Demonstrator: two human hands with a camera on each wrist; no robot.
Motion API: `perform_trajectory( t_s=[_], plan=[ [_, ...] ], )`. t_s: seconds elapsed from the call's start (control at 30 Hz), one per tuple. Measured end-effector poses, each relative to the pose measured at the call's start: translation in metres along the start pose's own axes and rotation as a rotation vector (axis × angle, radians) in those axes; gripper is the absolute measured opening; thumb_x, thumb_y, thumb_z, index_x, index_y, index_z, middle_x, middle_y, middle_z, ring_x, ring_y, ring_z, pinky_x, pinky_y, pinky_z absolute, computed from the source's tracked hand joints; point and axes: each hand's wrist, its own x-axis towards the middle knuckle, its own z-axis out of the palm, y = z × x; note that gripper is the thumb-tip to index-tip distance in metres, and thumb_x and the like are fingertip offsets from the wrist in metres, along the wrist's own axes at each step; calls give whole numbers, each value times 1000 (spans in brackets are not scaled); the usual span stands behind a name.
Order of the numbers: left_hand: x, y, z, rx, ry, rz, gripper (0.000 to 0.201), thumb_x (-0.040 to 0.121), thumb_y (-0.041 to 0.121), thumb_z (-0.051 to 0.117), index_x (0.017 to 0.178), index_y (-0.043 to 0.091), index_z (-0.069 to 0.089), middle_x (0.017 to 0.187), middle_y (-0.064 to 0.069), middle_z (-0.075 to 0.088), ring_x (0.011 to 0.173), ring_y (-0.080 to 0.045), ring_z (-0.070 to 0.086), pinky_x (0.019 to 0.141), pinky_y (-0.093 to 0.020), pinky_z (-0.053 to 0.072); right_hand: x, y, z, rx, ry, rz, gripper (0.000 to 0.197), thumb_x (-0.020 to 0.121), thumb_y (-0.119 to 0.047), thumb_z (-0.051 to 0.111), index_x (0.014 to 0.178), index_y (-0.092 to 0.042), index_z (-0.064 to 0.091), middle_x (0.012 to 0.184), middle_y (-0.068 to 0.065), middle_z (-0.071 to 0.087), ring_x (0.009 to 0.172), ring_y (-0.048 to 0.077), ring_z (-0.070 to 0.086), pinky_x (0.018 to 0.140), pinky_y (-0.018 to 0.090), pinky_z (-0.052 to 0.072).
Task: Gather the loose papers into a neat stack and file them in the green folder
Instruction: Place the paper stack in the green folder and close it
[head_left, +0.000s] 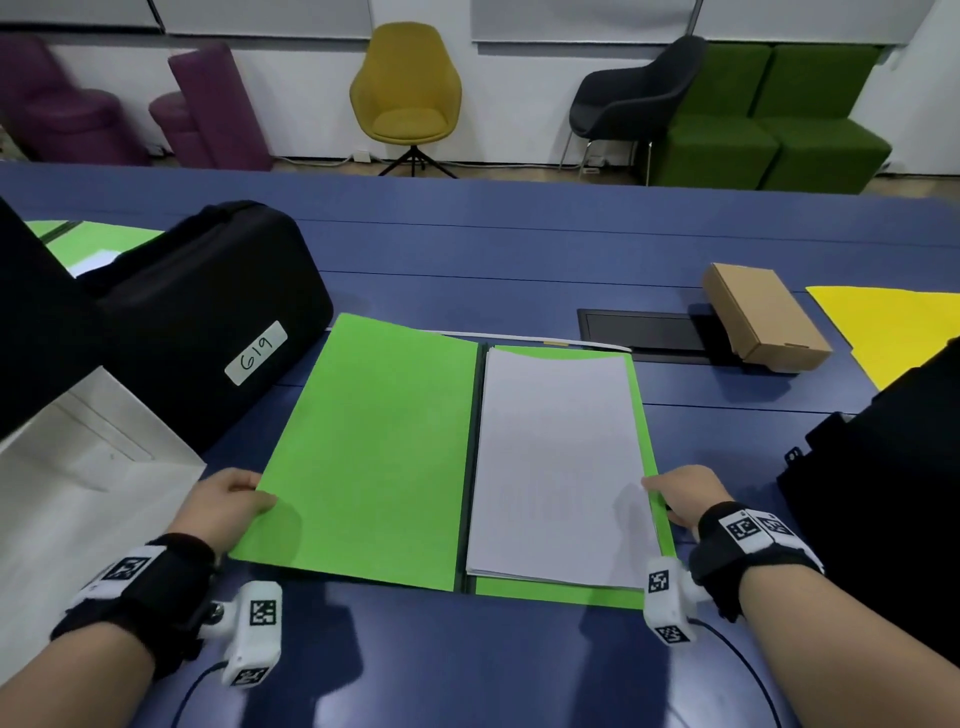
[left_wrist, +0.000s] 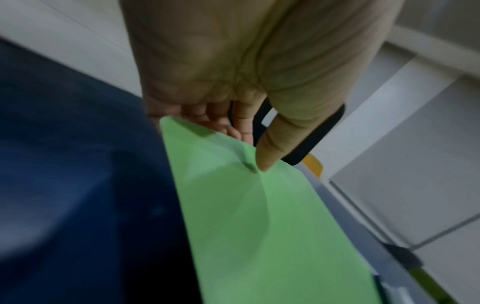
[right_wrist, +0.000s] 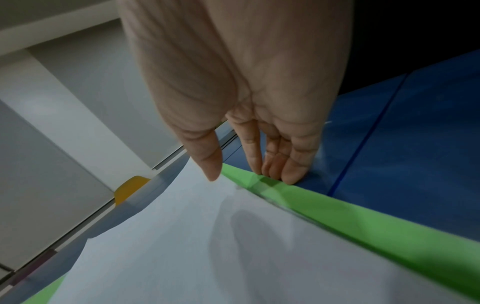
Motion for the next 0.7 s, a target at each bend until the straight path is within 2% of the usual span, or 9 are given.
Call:
perform_trajectory(
  t_s=[0.07, 0.17, 0.2, 0.27, 0.33, 0.4, 0.47, 0.57, 0.7],
  plan=[
    [-21, 17, -12, -100, -57, 80, 18, 86, -13, 57, 101, -4, 60, 80, -16, 63, 64, -26, 60, 54, -24, 52, 0, 1, -1, 9, 1, -13, 35, 83, -23, 70, 60, -3, 52, 64, 16, 51, 65, 30, 52, 65, 37, 42],
    [-53, 50, -26, -188, -222, 244, 23, 88, -14, 55, 102, 4, 59, 80, -11, 59, 53, -10, 59, 44, -17, 45, 1, 1, -1, -23, -15, -43, 38, 85, -23, 68, 58, -4, 50, 66, 17, 51, 67, 30, 52, 68, 43, 46],
    [-63, 60, -29, -198, -283, 294, 26, 86, -12, 60, 104, 7, 60, 80, -11, 58, 53, -10, 57, 42, -15, 43, 2, 1, -1, -39, -20, -52, 40, 86, -24, 67, 56, -4, 49, 66, 18, 51, 68, 30, 52, 72, 47, 49],
    [-82, 82, -29, -222, -396, 352, 35, 74, 1, 70, 106, 14, 61, 80, -8, 57, 58, -13, 56, 44, -17, 45, 4, 1, -1, -65, -27, -57, 41, 87, -24, 65, 55, -5, 48, 67, 19, 53, 69, 30, 54, 79, 49, 51],
    [-100, 104, -22, -221, -483, 371, 42, 66, 12, 66, 108, 18, 61, 80, -6, 59, 61, -16, 58, 48, -22, 51, 3, 0, -2, -85, -33, -54, 40, 87, -25, 65, 56, -4, 50, 67, 18, 55, 69, 30, 56, 77, 45, 52],
    [-111, 122, -10, -200, -552, 361, 47, 65, 13, 66, 112, 17, 59, 87, -9, 62, 66, -26, 58, 51, -25, 52, -2, -2, -4, -69, -36, -61, 39, 85, -23, 67, 55, -5, 49, 65, 17, 53, 69, 30, 55, 76, 46, 53],
    [-118, 136, 2, -192, -625, 333, 51, 65, 13, 67, 115, 17, 58, 102, -13, 63, 72, -28, 60, 52, -23, 51, -4, -3, -6, -57, -39, -72, 40, 82, -20, 69, 52, -7, 46, 60, 15, 49, 67, 29, 52, 71, 45, 51],
    [-126, 150, 17, -210, -713, 279, 53, 72, 7, 69, 120, 24, 56, 120, -4, 62, 81, -16, 70, 57, -23, 53, -6, -1, -8, -76, -66, -106, 44, 82, -17, 70, 48, -10, 43, 52, 10, 43, 59, 26, 46, 63, 35, 39],
    [-141, 159, 37, -175, -814, 249, 65, 73, 9, 66, 130, 33, 49, 131, 8, 56, 94, -16, 71, 64, -30, 57, -5, 4, -10, -73, -105, -133, 37, 83, -18, 70, 52, -9, 51, 52, 9, 46, 58, 24, 45, 63, 34, 38]
  ],
)
